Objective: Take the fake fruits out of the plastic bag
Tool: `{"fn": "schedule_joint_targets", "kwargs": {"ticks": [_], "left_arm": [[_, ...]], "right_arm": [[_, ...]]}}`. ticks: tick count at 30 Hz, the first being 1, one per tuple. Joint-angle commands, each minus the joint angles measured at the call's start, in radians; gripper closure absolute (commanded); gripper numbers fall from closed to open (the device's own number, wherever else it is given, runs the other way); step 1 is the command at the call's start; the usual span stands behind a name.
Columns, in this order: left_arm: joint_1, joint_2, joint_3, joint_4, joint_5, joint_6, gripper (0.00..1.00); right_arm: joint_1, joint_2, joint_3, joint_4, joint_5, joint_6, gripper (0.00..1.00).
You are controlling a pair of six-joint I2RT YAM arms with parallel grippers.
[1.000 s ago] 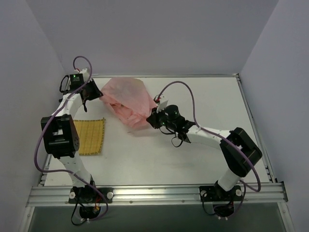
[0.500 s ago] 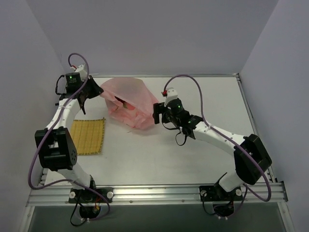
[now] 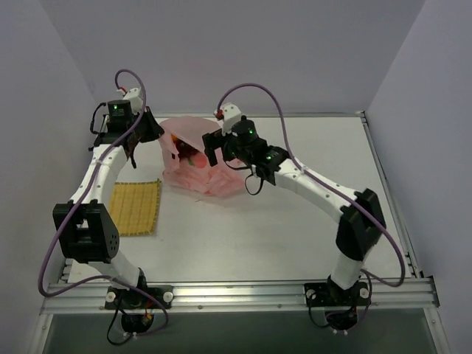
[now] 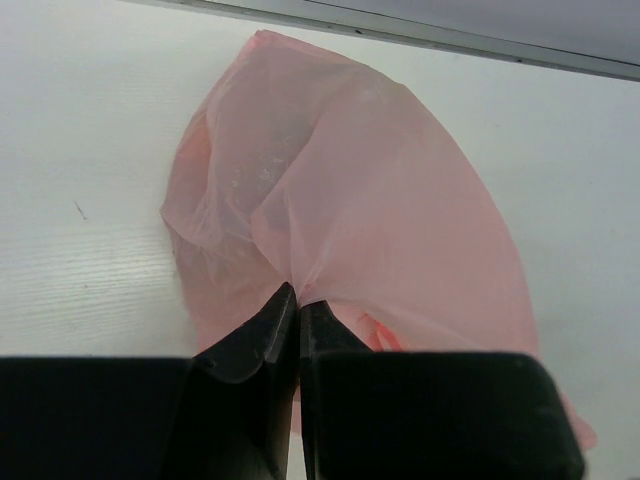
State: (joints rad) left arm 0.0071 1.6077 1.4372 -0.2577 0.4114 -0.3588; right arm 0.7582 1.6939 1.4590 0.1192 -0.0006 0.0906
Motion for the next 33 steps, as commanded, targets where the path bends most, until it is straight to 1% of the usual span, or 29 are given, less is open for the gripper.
{"fn": "schedule_joint_targets", "kwargs": {"ticks": [1,3,4,5,7,8,9,10,11,12,13,15,17,18,19,21,22,24,25,27,28,30,31,32,33], "left_arm": [[0.008,0.004,0.084,-0.077,-0.048,0.070,0.98],[0.010,0.014,0.083,-0.075,-0.057,0.084,0.98],[0.010,0.026,0.086,-0.078,-0.062,0.087,0.98],[0.010,0.032,0.089,-0.080,-0.065,0.089,0.98],[0.013,0.044,0.097,-0.080,-0.068,0.092,0.98],[0.013,0.047,0.104,-0.078,-0.069,0.092,0.98],[0.013,0.050,0.112,-0.078,-0.074,0.095,0.98],[0.013,0.060,0.120,-0.084,-0.095,0.096,0.98],[0.011,0.066,0.140,-0.089,-0.114,0.101,0.98],[0.011,0.070,0.147,-0.092,-0.134,0.107,0.98],[0.011,0.078,0.152,-0.092,-0.150,0.109,0.98],[0.011,0.081,0.161,-0.107,-0.180,0.116,0.98],[0.010,0.057,0.144,-0.112,-0.189,0.122,0.98],[0.010,0.038,0.097,-0.103,-0.192,0.118,0.98],[0.010,-0.003,0.071,-0.082,-0.194,0.116,0.98],[0.008,-0.046,0.025,-0.069,-0.203,0.116,0.98],[0.005,-0.081,-0.007,-0.066,-0.209,0.115,0.98],[0.004,-0.110,-0.023,-0.068,-0.207,0.109,0.98],[0.004,-0.130,-0.029,-0.066,-0.209,0.112,0.98],[0.004,-0.129,-0.021,-0.066,-0.232,0.126,0.98],[0.004,-0.103,-0.012,-0.084,-0.247,0.127,0.98],[0.004,-0.072,0.009,-0.089,-0.241,0.126,0.98],[-0.030,-0.051,0.008,-0.069,-0.235,0.126,0.98],[-0.042,-0.040,-0.001,-0.054,-0.235,0.126,0.98],[-0.050,-0.029,-0.003,-0.042,-0.237,0.127,0.98]], "right_arm": [[-0.037,0.198,0.108,-0.078,0.036,-0.115,0.00],[-0.062,0.271,0.173,-0.093,0.011,-0.120,0.00],[-0.078,0.321,0.197,-0.095,-0.052,-0.121,0.03],[-0.082,0.334,0.225,-0.098,-0.088,-0.121,0.04],[-0.076,0.331,0.224,-0.092,-0.137,-0.118,0.06],[-0.068,0.328,0.209,-0.070,-0.151,-0.114,0.10],[-0.065,0.325,0.204,-0.061,-0.144,-0.108,0.17],[-0.063,0.320,0.204,-0.050,-0.121,-0.103,0.48],[-0.060,0.320,0.202,-0.037,-0.052,-0.097,0.70],[-0.060,0.319,0.198,-0.032,-0.030,-0.094,0.87],[-0.060,0.316,0.192,-0.021,-0.024,-0.091,1.00],[-0.054,0.308,0.164,-0.015,-0.070,-0.091,1.00],[-0.040,0.251,0.111,-0.024,-0.140,-0.097,1.00],[-0.030,0.221,0.071,-0.024,-0.238,-0.095,1.00],[-0.025,0.148,-0.012,-0.024,-0.292,-0.091,1.00],[-0.013,0.060,-0.107,-0.003,-0.410,-0.059,1.00],[-0.013,-0.032,-0.211,0.047,-0.433,-0.046,1.00],[-0.014,-0.111,-0.302,0.095,-0.450,-0.014,1.00],[-0.023,-0.158,-0.337,0.111,-0.409,-0.011,1.00],[-0.043,-0.160,-0.385,0.122,-0.322,0.009,1.00],[-0.081,-0.127,-0.388,0.120,-0.262,0.023,1.00],[-0.118,-0.083,-0.385,0.120,-0.201,0.058,1.00],[-0.126,-0.044,-0.385,0.120,-0.164,0.054,1.00],[-0.128,-0.025,-0.388,0.122,-0.104,0.044,1.00],[-0.128,-0.005,-0.388,0.122,-0.084,0.035,1.00]]}}
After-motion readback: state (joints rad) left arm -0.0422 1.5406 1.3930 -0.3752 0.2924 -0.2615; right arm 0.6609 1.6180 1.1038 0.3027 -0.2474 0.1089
